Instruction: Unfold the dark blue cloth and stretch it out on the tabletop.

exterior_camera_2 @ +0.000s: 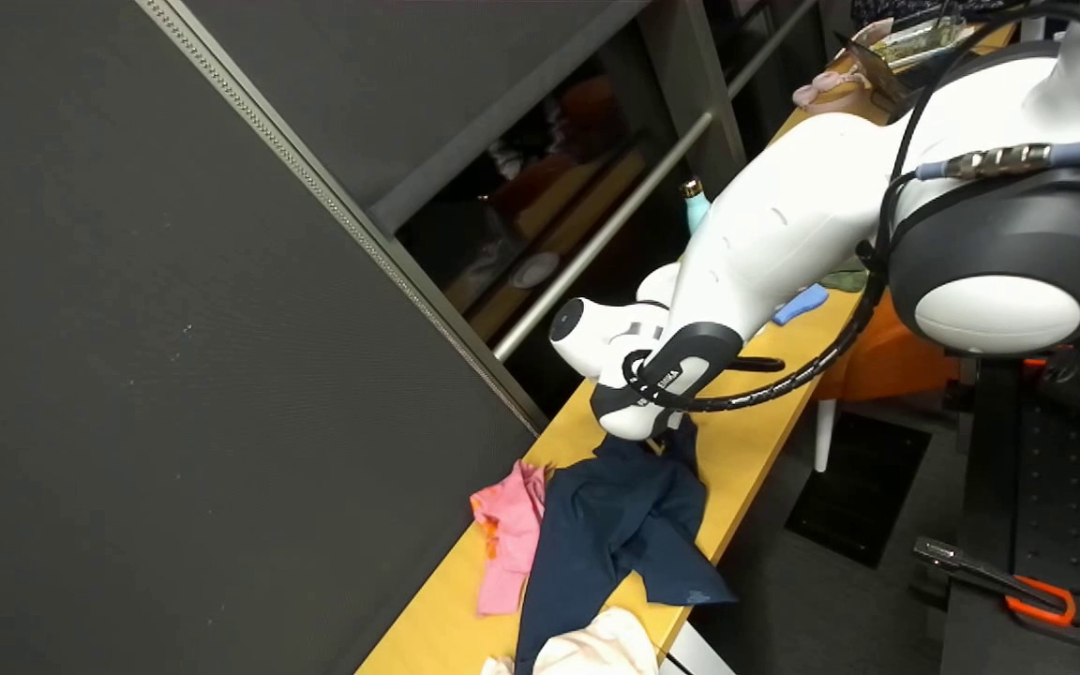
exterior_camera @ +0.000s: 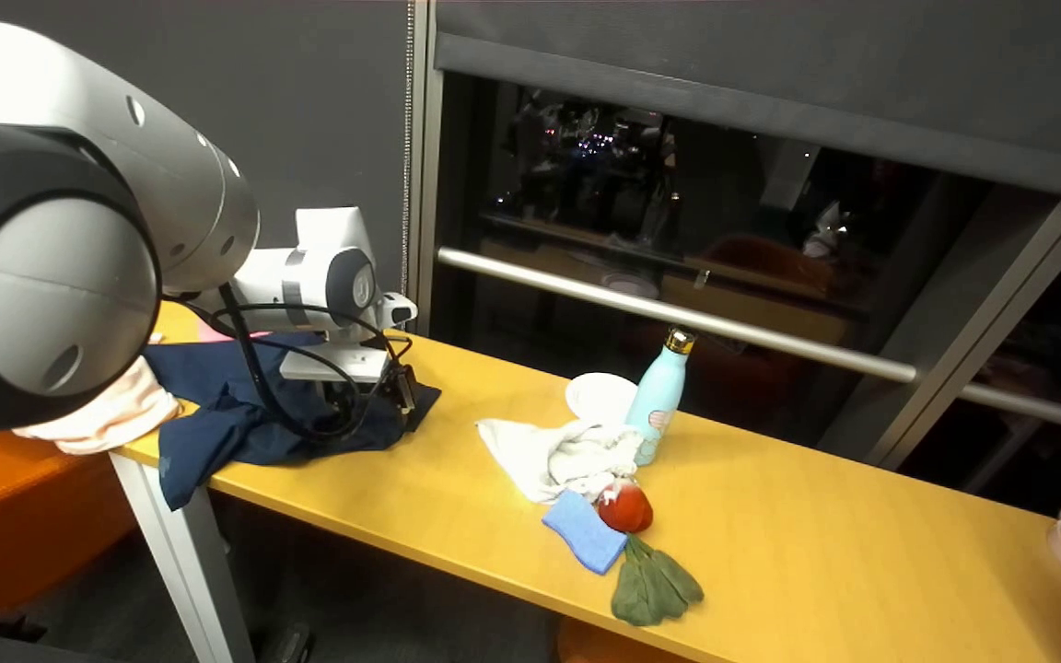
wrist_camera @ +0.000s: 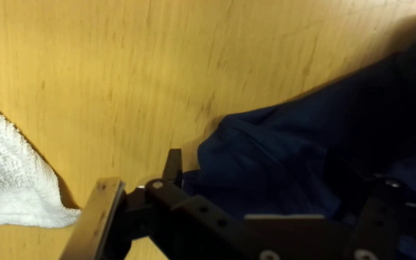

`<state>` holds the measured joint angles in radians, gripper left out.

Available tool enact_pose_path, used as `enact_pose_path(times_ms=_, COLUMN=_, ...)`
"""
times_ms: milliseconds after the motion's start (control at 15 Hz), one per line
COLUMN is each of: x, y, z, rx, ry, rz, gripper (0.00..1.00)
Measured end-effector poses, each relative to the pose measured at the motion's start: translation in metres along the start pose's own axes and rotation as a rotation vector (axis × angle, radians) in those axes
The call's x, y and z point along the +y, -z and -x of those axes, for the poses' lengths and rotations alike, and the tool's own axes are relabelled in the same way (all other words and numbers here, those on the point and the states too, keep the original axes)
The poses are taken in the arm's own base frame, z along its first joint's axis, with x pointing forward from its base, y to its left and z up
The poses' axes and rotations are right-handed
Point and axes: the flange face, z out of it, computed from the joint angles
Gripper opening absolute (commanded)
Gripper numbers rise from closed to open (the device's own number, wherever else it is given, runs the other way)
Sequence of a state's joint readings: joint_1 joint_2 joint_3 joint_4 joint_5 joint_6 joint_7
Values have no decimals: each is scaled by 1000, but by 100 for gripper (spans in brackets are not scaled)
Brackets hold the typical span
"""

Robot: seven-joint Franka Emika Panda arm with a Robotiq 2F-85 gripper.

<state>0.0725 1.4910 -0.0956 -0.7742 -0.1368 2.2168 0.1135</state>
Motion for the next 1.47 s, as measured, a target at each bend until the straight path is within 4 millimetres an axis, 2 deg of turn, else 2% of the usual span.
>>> enact_pose_path(times_ms=400, x=-4, y=-13, z=8, rx=-14, ry=-10, rz=-1, gripper=100)
enact_pose_path(times_ms=467, x=-5, y=-15, z=9, rx=-18, ry=-11, rz=-1, gripper=75)
enact_pose_path(times_ms=533, x=-4, y=-16, z=10, rx=-21, ry=-14, rz=0, gripper=72)
enact_pose_path(times_ms=1133, x=8, y=-27, z=16, rx=-44, ry=-40, rz=13, gripper=5)
enact_pose_path(times_ms=1200, x=10, y=-29, z=17, rx=-46, ry=-42, rz=16, gripper=0)
enact_pose_path(times_ms=1467, x=22, y=-33, z=20, rx=-72, ry=-53, rz=42, gripper=2)
